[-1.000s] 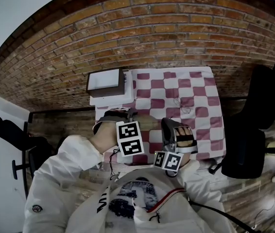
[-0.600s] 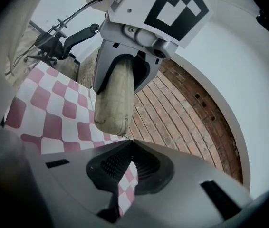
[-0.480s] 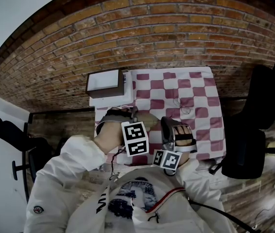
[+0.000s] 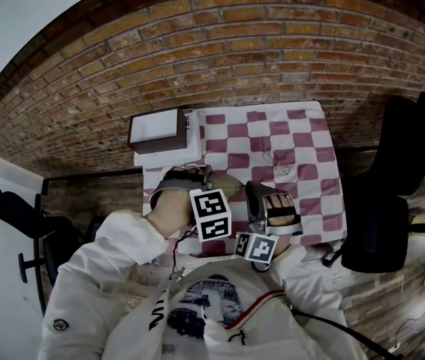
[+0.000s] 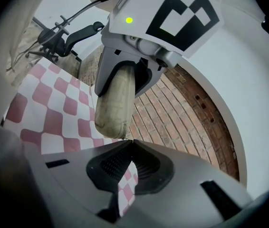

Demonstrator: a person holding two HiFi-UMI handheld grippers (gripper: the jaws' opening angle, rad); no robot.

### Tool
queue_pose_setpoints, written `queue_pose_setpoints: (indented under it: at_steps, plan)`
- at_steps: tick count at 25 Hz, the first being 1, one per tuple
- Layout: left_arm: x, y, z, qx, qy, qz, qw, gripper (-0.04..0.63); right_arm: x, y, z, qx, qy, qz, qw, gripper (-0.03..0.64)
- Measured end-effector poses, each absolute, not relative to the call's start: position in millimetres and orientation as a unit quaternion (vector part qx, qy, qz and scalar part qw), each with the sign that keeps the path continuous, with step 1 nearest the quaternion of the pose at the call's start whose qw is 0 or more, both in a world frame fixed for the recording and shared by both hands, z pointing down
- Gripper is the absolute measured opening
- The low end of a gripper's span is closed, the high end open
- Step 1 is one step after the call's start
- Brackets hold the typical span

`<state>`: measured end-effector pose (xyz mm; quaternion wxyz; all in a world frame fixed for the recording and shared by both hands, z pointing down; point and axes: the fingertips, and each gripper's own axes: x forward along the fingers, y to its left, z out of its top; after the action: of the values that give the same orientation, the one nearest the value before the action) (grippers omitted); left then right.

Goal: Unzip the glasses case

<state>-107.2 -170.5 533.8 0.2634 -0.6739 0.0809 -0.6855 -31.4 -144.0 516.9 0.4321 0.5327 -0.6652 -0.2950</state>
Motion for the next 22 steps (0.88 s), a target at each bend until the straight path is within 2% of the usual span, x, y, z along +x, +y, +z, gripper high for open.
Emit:
queue_pose_setpoints:
  at_steps: [22]
  plan:
    - [-112, -181, 553, -0.668, 0.092, -0.695, 0.250, 0.290, -44, -150, 520, 0.516, -0.669, -0.306, 0.439, 0.017]
